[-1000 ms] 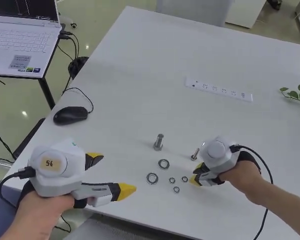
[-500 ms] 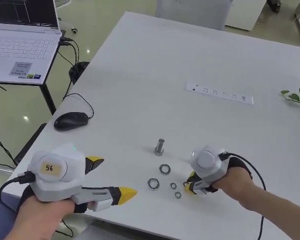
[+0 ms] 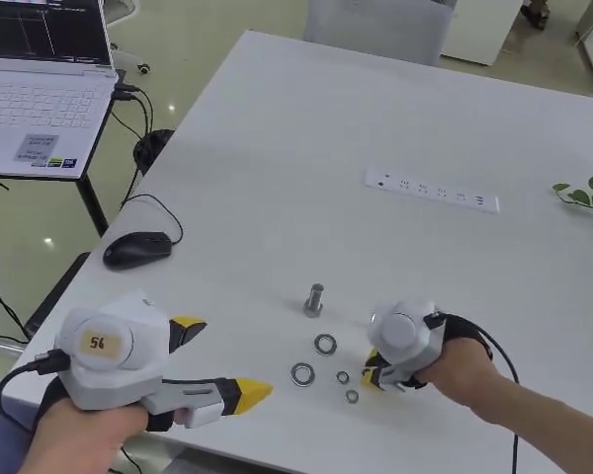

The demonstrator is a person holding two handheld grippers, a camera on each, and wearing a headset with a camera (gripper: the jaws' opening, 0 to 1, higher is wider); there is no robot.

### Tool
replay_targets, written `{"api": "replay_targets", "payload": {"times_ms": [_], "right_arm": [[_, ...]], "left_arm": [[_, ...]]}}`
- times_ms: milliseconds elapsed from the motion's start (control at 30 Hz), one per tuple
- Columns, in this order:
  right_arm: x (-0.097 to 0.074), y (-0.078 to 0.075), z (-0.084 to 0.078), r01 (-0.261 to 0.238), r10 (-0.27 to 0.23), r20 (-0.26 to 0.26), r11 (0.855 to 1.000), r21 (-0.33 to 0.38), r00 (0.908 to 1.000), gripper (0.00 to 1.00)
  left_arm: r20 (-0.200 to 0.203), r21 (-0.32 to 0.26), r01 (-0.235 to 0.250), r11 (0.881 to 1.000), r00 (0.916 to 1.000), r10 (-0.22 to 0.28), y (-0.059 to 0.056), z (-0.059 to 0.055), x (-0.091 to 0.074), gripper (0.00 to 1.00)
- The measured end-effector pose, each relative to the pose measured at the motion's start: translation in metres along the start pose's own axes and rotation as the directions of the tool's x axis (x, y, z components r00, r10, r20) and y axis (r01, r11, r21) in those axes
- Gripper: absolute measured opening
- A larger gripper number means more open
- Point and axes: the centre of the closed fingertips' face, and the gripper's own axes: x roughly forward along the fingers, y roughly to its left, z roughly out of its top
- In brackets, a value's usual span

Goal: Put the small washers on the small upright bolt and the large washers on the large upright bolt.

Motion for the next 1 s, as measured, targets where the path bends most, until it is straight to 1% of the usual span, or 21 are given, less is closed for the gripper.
{"api": "replay_targets", "payload": {"times_ms": [267, 300, 333, 367, 400, 467, 500, 533, 567, 633, 733, 900, 1000], "right_arm": [[0.0, -0.001, 0.0, -0.004, 0.004, 0.02, 1.0, -0.007, 0.9998, 0.16], [0.0, -0.001, 0.0, -0.001, 0.001, 0.022, 1.0, -0.001, 0.9998, 0.14], [0.0, -0.002, -0.001, -0.003, 0.003, 0.021, 1.0, 0.001, 0.9998, 0.08], [0.0, -0.004, -0.004, 0.005, -0.005, 0.007, 1.0, -0.004, 1.0, 0.03], [0.001, -0.004, -0.001, 0.004, -0.004, 0.024, 1.0, -0.016, 0.9997, 0.03], [0.0, -0.004, -0.003, 0.001, -0.001, 0.017, 1.0, -0.004, 0.9999, 0.03], [0.0, -0.004, -0.003, -0.002, 0.002, 0.016, 1.0, 0.008, 0.9999, 0.04], [0.0, -0.003, -0.003, -0.015, 0.015, 0.02, 1.0, 0.025, 0.9997, 0.05], [0.0, 0.0, -0.003, -0.039, 0.037, 0.031, 0.998, 0.057, 0.9988, 0.07], [-0.003, -0.001, -0.005, -0.03, 0.028, 0.032, 0.998, 0.057, 0.9991, 0.12], [-0.006, 0.0, -0.013, -0.018, 0.017, 0.019, 0.999, 0.047, 0.9997, 0.17], [-0.013, -0.003, -0.027, 0.0, 0.0, 0.009, 0.998, 0.058, 1.0, 0.19], [-0.015, -0.005, -0.033, 0.006, -0.006, 0.005, 0.998, 0.065, 1.0, 0.2]], "left_arm": [[-0.002, -0.003, 0.0, 1.0, 1.0, 0.0, 0.002, 0.0, 0.001, 0.74], [-0.002, -0.004, 0.0, 1.0, 1.0, 0.0, 0.002, 0.0, 0.001, 0.74], [-0.001, -0.005, -0.001, 1.0, 1.0, 0.001, 0.003, 0.0, 0.001, 0.74], [-0.001, -0.006, -0.001, 1.0, 1.0, 0.001, 0.003, -0.001, 0.001, 0.74], [-0.001, -0.006, -0.001, 1.0, 1.0, 0.001, 0.003, -0.001, 0.001, 0.74], [0.0, -0.008, -0.001, 1.0, 1.0, 0.001, 0.004, -0.001, 0.001, 0.74], [0.002, -0.01, -0.001, 1.0, 1.0, 0.001, 0.004, 0.0, 0.001, 0.74], [0.001, -0.01, -0.001, 1.0, 1.0, 0.001, 0.004, -0.001, 0.001, 0.74], [0.0, -0.009, -0.002, 1.0, 1.0, 0.002, 0.004, -0.001, 0.001, 0.74], [0.001, -0.012, -0.004, 1.0, 1.0, 0.004, 0.004, -0.001, 0.001, 0.74], [0.003, -0.015, -0.008, 1.0, 1.0, 0.008, 0.006, -0.001, 0.0, 0.74], [0.0, -0.018, -0.01, 1.0, 1.0, 0.01, 0.008, -0.003, -0.001, 0.74], [-0.001, -0.017, -0.009, 1.0, 1.0, 0.009, 0.008, -0.003, -0.001, 0.74]]}}
